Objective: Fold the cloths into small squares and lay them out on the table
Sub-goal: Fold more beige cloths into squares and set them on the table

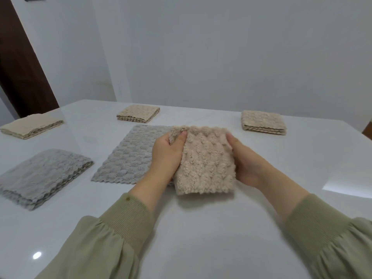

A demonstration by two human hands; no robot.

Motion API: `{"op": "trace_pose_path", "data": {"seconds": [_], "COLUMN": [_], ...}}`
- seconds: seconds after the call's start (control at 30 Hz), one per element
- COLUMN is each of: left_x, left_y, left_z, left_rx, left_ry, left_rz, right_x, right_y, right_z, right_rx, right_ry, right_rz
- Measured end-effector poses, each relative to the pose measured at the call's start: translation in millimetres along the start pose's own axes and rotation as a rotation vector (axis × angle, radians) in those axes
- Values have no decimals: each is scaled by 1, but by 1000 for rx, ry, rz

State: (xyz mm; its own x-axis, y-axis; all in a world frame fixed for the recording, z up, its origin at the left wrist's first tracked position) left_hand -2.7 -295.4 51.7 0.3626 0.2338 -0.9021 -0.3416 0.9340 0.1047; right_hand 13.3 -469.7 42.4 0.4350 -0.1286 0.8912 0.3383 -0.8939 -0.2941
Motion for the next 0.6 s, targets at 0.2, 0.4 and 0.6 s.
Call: {"op": "trace_pose_path", "data": {"seconds": [0.2, 0.4, 0.6], "left_x": [13, -2, -12], "left_y": [-5, -21, -66], "left_z": [1, -10, -24], "left_rx": [213, 188, 105], "left_ry": [366, 272, 228], "left_rz": [-143, 64, 57], "right_x": [-8, -7, -2], "right_y": [9, 28, 60], "right_z": [6, 8, 7], "right_rx": [-177, -350, -743], "right_ry": [139, 155, 315], "right_rz": [-61, -65, -383]}}
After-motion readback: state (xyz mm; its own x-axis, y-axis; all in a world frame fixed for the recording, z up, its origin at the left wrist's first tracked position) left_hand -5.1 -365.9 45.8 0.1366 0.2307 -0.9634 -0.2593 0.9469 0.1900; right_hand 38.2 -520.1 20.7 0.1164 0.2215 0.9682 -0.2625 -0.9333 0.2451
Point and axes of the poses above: each hand's wrist, its own z-axis towards the middle knuckle, its own y-axis out of the back of the hand, x = y × z, the point moved 2 cm from there along z, towards the middle knuckle, and after that the axes turned 10 degrees about -y, right-handed, at the moved point
